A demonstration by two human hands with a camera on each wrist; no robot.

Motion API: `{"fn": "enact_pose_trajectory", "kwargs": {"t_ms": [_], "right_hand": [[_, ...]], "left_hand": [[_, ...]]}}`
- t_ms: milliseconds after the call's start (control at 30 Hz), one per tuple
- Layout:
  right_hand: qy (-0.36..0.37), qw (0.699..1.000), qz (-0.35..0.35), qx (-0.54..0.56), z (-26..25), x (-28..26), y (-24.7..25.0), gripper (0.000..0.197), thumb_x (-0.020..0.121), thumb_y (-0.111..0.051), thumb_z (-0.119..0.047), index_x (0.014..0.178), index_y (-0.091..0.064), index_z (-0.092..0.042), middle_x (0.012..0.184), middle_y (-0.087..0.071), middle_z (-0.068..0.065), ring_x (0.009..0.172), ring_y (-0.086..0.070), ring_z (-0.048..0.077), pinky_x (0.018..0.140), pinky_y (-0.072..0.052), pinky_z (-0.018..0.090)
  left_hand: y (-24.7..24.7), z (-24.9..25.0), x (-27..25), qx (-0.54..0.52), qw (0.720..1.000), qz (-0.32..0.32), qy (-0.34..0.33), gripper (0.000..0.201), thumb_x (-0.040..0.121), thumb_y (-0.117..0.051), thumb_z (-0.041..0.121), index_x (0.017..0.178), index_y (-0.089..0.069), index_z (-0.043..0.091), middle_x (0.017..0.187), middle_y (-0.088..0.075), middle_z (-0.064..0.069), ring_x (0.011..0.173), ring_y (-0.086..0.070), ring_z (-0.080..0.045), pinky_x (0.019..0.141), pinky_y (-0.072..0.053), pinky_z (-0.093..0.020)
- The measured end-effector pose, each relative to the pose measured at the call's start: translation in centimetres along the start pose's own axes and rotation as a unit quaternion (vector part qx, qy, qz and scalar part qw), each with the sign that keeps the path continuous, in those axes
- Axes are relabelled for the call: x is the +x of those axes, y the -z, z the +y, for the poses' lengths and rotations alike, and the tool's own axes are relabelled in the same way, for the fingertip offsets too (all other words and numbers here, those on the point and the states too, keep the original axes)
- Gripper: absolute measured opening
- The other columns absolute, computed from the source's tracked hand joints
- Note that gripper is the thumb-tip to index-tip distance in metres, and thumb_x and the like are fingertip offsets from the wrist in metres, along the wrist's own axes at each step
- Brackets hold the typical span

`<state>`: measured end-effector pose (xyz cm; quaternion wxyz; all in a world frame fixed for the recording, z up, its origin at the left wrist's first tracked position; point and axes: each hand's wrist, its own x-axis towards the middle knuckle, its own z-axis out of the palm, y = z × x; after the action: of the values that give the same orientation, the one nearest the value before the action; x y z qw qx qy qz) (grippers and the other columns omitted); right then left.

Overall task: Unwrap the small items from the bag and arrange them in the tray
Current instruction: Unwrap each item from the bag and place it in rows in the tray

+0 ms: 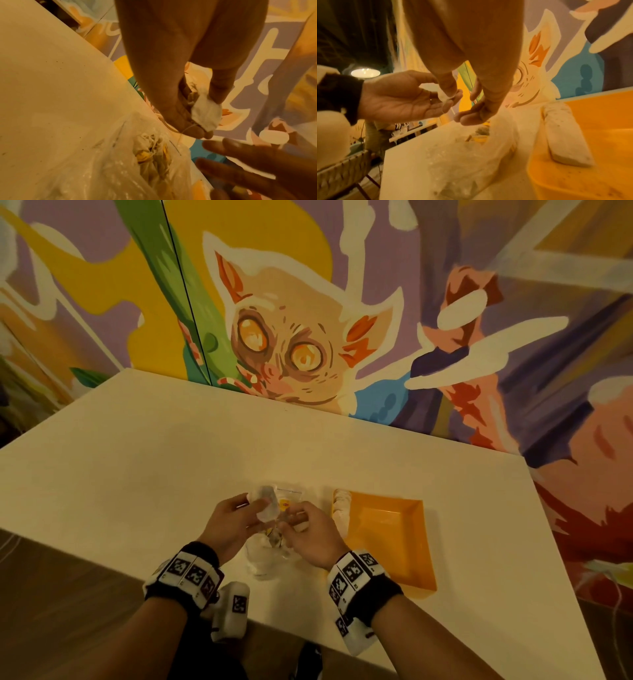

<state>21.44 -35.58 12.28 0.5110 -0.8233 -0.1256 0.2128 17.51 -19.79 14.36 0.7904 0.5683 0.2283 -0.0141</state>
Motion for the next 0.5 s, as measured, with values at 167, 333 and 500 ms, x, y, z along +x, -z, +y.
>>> {"fn": "enact_pose_trajectory", "kwargs": {"t_ms": [167, 333, 500], "right_hand": [[0.036, 0.995, 0.053, 0.078, -1.6, -0.4, -0.7, 0.032, 0.08, -0.077, -0.032, 0.105, -0.062, -0.019, 0.085, -0.061, -0.007, 0.075, -0.067, 0.015, 0.073, -0.059, 0.041], [0.074, 0.985, 0.132, 0.087, -2.0, -0.8, -0.5, 0.018, 0.08, -0.077, -0.018, 0.095, -0.069, -0.022, 0.08, -0.062, -0.01, 0.073, -0.064, 0.007, 0.069, -0.058, 0.03], [0.063, 0.976, 0.18, 0.102, -2.2, -1.0, -0.1, 0.018, 0.078, -0.08, -0.027, 0.092, -0.073, -0.018, 0.095, -0.069, -0.004, 0.077, -0.069, 0.009, 0.067, -0.059, 0.028]], "left_hand": [[-0.4, -0.5, -0.5, -0.056, 0.998, -0.033, 0.011, 0.031, 0.083, -0.069, 0.01, 0.111, -0.064, 0.0, 0.109, -0.069, -0.023, 0.094, -0.069, -0.032, 0.086, -0.055, -0.039], [-1.1, -0.5, -1.1, -0.123, 0.991, -0.05, 0.011, 0.027, 0.078, -0.069, 0.009, 0.104, -0.063, 0.003, 0.116, -0.067, -0.022, 0.107, -0.066, -0.034, 0.083, -0.058, -0.035], [-1.3, -1.1, -1.3, -0.154, 0.988, -0.029, -0.011, 0.016, 0.084, -0.067, 0.008, 0.098, -0.059, 0.007, 0.115, -0.066, -0.022, 0.099, -0.069, -0.028, 0.079, -0.058, -0.032]]}}
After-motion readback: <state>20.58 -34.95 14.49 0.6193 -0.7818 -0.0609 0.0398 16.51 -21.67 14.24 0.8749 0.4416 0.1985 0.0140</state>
